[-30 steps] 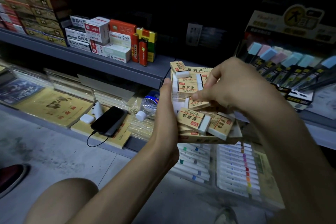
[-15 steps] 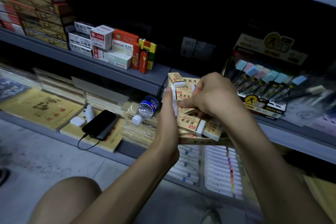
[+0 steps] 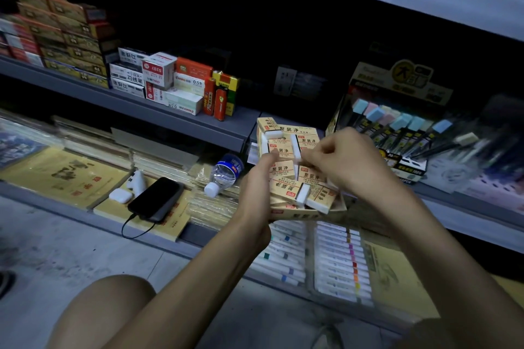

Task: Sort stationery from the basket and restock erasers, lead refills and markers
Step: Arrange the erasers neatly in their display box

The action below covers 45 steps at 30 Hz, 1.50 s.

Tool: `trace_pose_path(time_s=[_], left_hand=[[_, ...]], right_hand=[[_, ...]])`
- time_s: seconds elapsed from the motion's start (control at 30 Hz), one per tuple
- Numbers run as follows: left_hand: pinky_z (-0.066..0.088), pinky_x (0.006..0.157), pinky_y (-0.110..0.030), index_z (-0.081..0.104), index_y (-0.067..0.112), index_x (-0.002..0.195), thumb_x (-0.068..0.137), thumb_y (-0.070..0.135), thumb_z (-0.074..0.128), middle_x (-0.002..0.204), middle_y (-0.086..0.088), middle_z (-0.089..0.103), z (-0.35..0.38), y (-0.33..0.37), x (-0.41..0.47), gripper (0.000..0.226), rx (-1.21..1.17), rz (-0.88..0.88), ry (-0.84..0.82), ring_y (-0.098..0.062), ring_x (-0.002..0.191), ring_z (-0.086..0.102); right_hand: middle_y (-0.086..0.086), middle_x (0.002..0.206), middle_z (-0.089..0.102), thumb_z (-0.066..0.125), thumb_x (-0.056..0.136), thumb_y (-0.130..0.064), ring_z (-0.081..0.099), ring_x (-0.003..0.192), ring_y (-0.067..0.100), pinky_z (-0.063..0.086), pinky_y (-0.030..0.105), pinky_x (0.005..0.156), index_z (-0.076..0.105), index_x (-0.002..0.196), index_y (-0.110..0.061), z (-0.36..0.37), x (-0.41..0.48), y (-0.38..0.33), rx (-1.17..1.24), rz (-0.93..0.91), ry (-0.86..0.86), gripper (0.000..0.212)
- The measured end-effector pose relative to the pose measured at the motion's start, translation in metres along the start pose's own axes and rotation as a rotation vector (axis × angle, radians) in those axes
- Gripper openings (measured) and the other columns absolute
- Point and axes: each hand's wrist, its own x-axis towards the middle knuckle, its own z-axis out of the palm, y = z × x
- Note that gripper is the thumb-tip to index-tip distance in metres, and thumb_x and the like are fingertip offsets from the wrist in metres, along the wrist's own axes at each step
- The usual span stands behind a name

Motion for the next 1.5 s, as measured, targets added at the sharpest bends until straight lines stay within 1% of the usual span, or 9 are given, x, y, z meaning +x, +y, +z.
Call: trace_pose_path(time_s=[0.07,0.13,0.23,0.43,0.6,0.77,0.87,1.3,1.5], left_hand=[[0.056,0.095,-0.057,0.070,0.012,0.116,0.096,0.039,0.059,0.104,-0.016,0.078,-0.001,-0.001,0.001,0.036,0.020,-0.015,-0.012,-0.039,0.100,0.074],[0.061,0.082,-0.047,0.069,0.011,0.117,0.095,0.032,0.061,0.104,-0.015,0.078,-0.002,-0.002,0.003,0.032,0.041,-0.022,-0.019,-0.038,0.098,0.075],[0.060,0.064,-0.033,0.068,0.009,0.117,0.092,0.023,0.063,0.102,-0.013,0.079,-0.003,-0.003,0.005,0.029,0.045,-0.040,-0.008,-0.032,0.088,0.075],[0.057,0.063,-0.031,0.070,0.012,0.116,0.092,0.023,0.060,0.101,-0.012,0.079,-0.001,-0.003,0.005,0.028,0.001,-0.060,0.017,-0.034,0.096,0.076],[0.051,0.079,-0.041,0.071,0.013,0.112,0.093,0.026,0.058,0.101,-0.012,0.079,-0.001,-0.003,0.005,0.026,-0.019,-0.054,0.025,-0.038,0.104,0.073],[0.052,0.079,-0.042,0.071,0.012,0.111,0.092,0.026,0.058,0.102,-0.014,0.079,-0.001,-0.005,0.008,0.027,-0.038,-0.067,0.029,-0.040,0.104,0.072],[0.051,0.082,-0.044,0.071,0.013,0.112,0.093,0.027,0.058,0.103,-0.013,0.079,-0.001,-0.006,0.009,0.027,-0.033,-0.066,0.035,-0.039,0.104,0.073],[0.059,0.060,-0.032,0.069,0.012,0.113,0.092,0.021,0.060,0.097,-0.012,0.079,0.000,-0.002,0.005,0.024,-0.052,-0.098,0.065,-0.033,0.089,0.077],[0.055,0.047,-0.026,0.067,0.009,0.112,0.093,0.013,0.061,0.095,-0.013,0.079,0.000,0.000,0.002,0.021,-0.064,-0.096,0.090,-0.032,0.083,0.077]], right_hand=[[-0.012,0.074,0.073,0.078,0.089,-0.031,0.065,0.074,0.003,0.042,0.023,0.053,0.080,0.075,-0.024,-0.010,0.001,0.010,-0.034,-0.011,-0.044,0.016],[-0.013,0.072,0.073,0.083,0.083,-0.033,0.065,0.073,0.002,0.044,0.024,0.055,0.080,0.073,-0.026,-0.013,0.002,0.015,-0.087,-0.015,-0.070,0.013],[-0.010,0.076,0.073,0.086,0.074,-0.050,0.067,0.075,0.010,0.057,0.032,0.065,0.080,0.076,-0.026,-0.009,0.002,0.011,-0.207,0.017,-0.084,0.025],[-0.001,0.088,0.068,0.083,0.071,-0.063,0.066,0.083,0.022,0.054,0.034,0.067,0.070,0.092,-0.019,0.002,0.003,-0.002,-0.413,0.033,-0.063,0.051],[-0.004,0.083,0.071,0.087,0.063,-0.064,0.068,0.078,0.020,0.059,0.038,0.071,0.073,0.087,-0.021,0.000,0.008,-0.003,-0.357,0.078,-0.101,0.051],[-0.003,0.083,0.074,0.093,0.062,-0.052,0.069,0.081,0.019,0.061,0.040,0.074,0.076,0.079,-0.019,0.000,0.013,-0.001,-0.323,0.073,-0.100,0.040],[-0.003,0.088,0.071,0.090,0.064,-0.057,0.067,0.082,0.021,0.058,0.036,0.068,0.074,0.089,-0.020,0.002,0.012,-0.001,-0.347,0.074,-0.086,0.047],[-0.001,0.089,0.073,0.098,0.057,-0.040,0.069,0.086,0.022,0.060,0.041,0.081,0.074,0.089,-0.018,-0.004,0.016,-0.009,-0.241,0.149,-0.138,0.046],[-0.006,0.073,0.071,0.095,0.066,-0.031,0.065,0.077,0.011,0.053,0.032,0.065,0.074,0.072,-0.017,-0.027,0.005,-0.002,-0.008,0.073,-0.093,0.025]])
